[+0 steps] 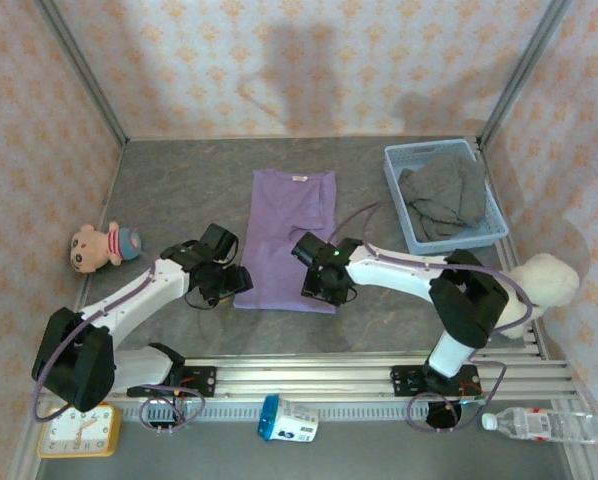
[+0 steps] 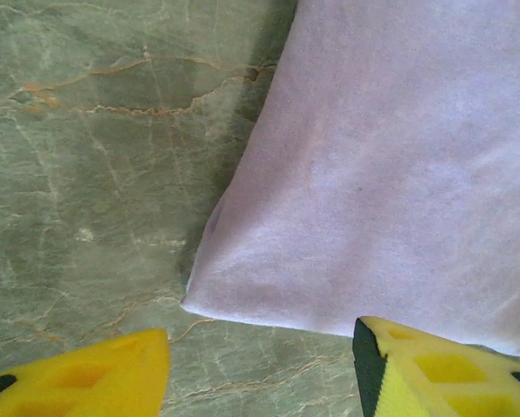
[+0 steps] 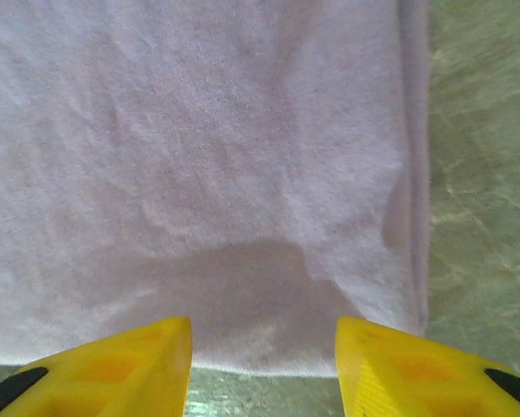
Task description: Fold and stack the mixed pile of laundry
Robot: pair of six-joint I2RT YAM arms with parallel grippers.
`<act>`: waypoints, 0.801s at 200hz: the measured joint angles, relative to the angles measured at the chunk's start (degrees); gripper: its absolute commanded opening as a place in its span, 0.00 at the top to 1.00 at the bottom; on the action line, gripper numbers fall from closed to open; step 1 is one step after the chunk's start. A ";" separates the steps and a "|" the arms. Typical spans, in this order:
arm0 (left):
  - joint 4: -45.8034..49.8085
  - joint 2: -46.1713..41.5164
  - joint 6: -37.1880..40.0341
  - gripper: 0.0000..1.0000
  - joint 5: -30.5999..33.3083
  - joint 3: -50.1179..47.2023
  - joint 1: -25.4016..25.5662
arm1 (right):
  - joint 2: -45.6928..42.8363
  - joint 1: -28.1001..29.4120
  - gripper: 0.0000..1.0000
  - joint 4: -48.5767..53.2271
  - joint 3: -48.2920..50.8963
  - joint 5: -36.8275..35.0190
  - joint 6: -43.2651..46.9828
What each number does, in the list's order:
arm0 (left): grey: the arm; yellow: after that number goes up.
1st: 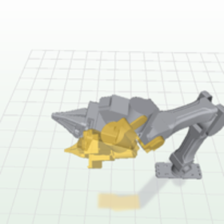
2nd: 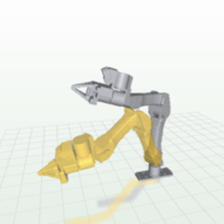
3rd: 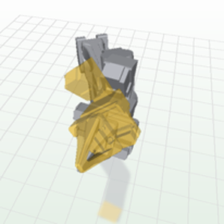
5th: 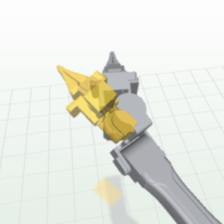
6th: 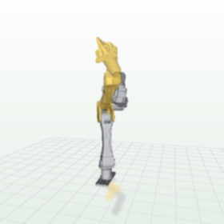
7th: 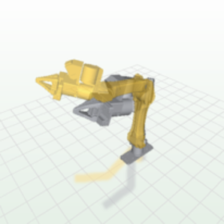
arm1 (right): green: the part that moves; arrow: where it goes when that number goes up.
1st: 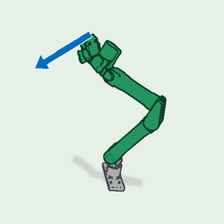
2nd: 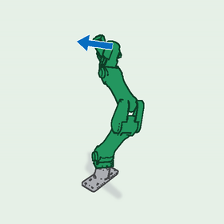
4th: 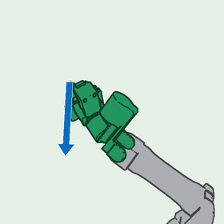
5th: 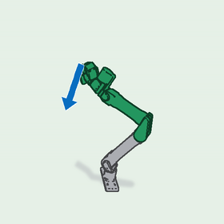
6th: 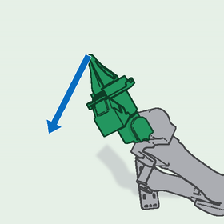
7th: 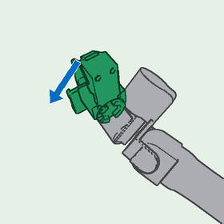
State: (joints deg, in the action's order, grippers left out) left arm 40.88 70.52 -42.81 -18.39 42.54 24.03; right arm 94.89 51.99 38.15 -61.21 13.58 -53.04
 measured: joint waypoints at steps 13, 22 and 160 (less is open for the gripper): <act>0.83 0.15 0.83 0.43 -0.02 -0.02 0.00 | -1.25 0.09 0.52 0.31 0.48 -0.57 -0.17; 1.09 0.24 0.92 0.43 -0.04 -0.02 0.00 | -2.08 0.20 0.52 0.52 1.27 -0.96 -0.35; 0.61 3.17 0.90 0.44 0.81 -0.07 0.00 | 1.57 0.85 1.00 -2.64 5.09 -4.02 -2.29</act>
State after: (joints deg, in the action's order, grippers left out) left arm 41.50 73.69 -41.91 -17.58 42.48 24.03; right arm 96.47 52.84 35.51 -56.12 9.56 -55.33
